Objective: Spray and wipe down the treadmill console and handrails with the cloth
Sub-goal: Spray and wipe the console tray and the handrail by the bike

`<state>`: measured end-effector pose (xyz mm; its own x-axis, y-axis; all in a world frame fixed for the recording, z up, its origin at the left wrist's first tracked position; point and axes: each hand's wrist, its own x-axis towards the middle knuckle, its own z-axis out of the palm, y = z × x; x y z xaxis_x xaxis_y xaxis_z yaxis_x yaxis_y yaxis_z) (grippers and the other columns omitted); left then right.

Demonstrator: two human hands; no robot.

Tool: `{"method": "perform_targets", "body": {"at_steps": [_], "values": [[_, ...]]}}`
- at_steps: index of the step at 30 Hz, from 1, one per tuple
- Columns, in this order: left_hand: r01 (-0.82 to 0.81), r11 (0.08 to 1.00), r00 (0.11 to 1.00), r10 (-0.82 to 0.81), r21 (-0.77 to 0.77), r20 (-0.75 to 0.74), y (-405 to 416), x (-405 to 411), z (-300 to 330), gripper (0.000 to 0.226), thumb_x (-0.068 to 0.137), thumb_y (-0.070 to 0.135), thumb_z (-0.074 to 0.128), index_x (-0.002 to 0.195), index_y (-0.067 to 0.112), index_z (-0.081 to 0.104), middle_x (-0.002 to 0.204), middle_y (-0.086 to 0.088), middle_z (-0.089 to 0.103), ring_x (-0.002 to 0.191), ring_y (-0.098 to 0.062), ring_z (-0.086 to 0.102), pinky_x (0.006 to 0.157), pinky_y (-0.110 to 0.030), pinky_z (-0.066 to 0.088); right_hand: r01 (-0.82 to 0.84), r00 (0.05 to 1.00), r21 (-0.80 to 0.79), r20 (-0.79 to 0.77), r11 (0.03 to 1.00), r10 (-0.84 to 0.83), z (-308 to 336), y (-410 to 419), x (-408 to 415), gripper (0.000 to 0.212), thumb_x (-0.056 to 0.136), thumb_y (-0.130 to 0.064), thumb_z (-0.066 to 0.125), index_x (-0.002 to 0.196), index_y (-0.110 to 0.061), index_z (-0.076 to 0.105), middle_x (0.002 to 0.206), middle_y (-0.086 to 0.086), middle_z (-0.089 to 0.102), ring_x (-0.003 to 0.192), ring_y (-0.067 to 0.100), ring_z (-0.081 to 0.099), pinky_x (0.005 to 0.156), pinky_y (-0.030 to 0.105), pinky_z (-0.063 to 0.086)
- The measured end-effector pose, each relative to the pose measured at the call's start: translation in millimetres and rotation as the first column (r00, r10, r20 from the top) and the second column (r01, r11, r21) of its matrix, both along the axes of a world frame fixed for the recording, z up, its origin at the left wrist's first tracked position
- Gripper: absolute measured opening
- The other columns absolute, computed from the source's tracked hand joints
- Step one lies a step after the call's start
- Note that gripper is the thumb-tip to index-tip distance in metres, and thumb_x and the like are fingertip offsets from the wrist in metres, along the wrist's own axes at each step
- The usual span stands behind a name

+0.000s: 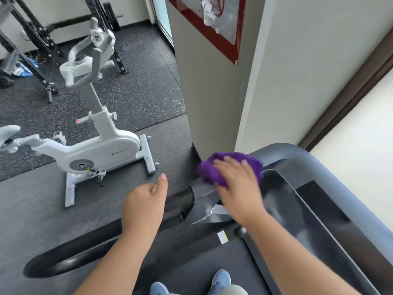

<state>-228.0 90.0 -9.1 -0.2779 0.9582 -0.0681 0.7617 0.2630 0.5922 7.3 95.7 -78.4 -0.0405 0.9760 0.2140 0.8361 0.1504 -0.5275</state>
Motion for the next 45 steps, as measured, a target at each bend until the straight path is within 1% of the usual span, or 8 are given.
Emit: {"method": "perform_targets", "body": {"at_steps": [3,8,11,17,23,30,37,45], "values": [[-0.002,1.000,0.999,0.002,-0.007,-0.032,-1.8,-9.7,-4.0,0.080,0.091,0.068,0.031,0.068,-0.004,0.060,0.062,-0.022,0.063,0.064,-0.039,0.063,0.059,-0.043,0.049,0.251,0.967,-0.036,-0.042,0.967,-0.252,7.5,15.1,62.2,0.046,0.096,-0.027,0.055,0.142,-0.023,0.059,0.150,-0.005,0.057,0.150,0.016,0.034,0.128,0.042,0.006],[0.019,0.999,0.998,-0.022,-0.039,-0.065,-2.8,-26.2,-11.9,0.074,0.085,0.063,0.029,0.064,-0.003,0.054,0.051,-0.017,0.051,0.053,-0.033,0.054,0.054,-0.037,0.041,0.172,0.985,-0.031,0.015,0.985,-0.172,5.9,15.6,84.7,0.049,0.099,-0.030,0.054,0.147,-0.024,0.054,0.154,-0.006,0.053,0.153,0.017,0.030,0.129,0.043,0.005],[0.009,1.000,0.997,-0.010,-0.014,-0.072,-2.0,-39.7,-18.3,0.069,0.088,0.059,0.031,0.061,-0.002,0.050,0.058,-0.020,0.060,0.060,-0.038,0.059,0.054,-0.033,0.036,0.193,0.981,-0.030,0.005,0.981,-0.192,6.1,15.3,81.9,0.048,0.100,-0.022,0.059,0.148,-0.023,0.053,0.155,-0.004,0.052,0.154,0.017,0.028,0.129,0.043,0.003],[-0.011,0.999,0.999,0.009,-0.039,-0.040,-4.7,-68.4,-22.9,0.069,0.083,0.057,0.027,0.062,-0.004,0.052,0.050,-0.012,0.048,0.054,-0.035,0.054,0.059,-0.047,0.051,0.259,0.965,-0.061,-0.035,0.964,-0.262,7.2,16.1,69.8,0.051,0.097,-0.029,0.049,0.147,-0.020,0.054,0.155,-0.002,0.052,0.155,0.018,0.026,0.128,0.044,0.001],[0.007,0.999,0.996,-0.011,-0.045,-0.085,-14.4,-114.2,-25.4,0.055,0.090,0.054,0.032,0.052,0.015,0.032,0.048,-0.004,0.039,0.048,-0.025,0.039,0.052,-0.032,0.030,0.361,0.924,-0.102,-0.099,0.927,-0.370,9.0,17.9,49.3,0.048,0.101,-0.013,0.056,0.148,-0.018,0.053,0.158,0.002,0.048,0.157,0.019,0.020,0.128,0.046,-0.007],[-0.033,0.998,0.986,0.026,-0.044,-0.162,-26.1,-171.8,-26.5,0.059,0.097,0.046,0.037,0.048,0.013,0.032,0.046,-0.001,0.038,0.049,-0.026,0.042,0.051,-0.031,0.028,0.450,0.886,-0.114,-0.066,0.886,-0.458,9.1,14.2,16.3,0.047,0.103,-0.018,0.052,0.150,-0.015,0.051,0.162,0.003,0.043,0.158,0.023,0.017,0.129,0.049,-0.004],[-0.001,0.999,0.999,-0.001,-0.045,-0.047,-41.2,-218.8,-31.1,0.059,0.099,0.045,0.038,0.051,0.014,0.028,0.044,0.001,0.032,0.049,-0.025,0.037,0.050,-0.033,0.027,0.439,0.895,-0.108,-0.031,0.892,-0.444,9.6,-8.3,-86.1,0.047,0.102,-0.020,0.053,0.149,-0.017,0.053,0.161,0.000,0.045,0.158,0.024,0.017,0.129,0.051,-0.001],[-0.066,0.998,0.998,0.066,-0.012,-0.007,-50.8,-277.2,-24.4,0.064,0.102,0.052,0.034,0.051,0.014,0.029,0.047,-0.004,0.039,0.054,-0.029,0.046,0.052,-0.036,0.032,0.167,0.984,-0.089,0.082,0.982,-0.160,-9.8,-75.6,-300.4,0.048,0.093,-0.029,0.058,0.140,-0.020,0.058,0.152,-0.004,0.055,0.151,0.026,0.033,0.127,0.049,0.010]]}}
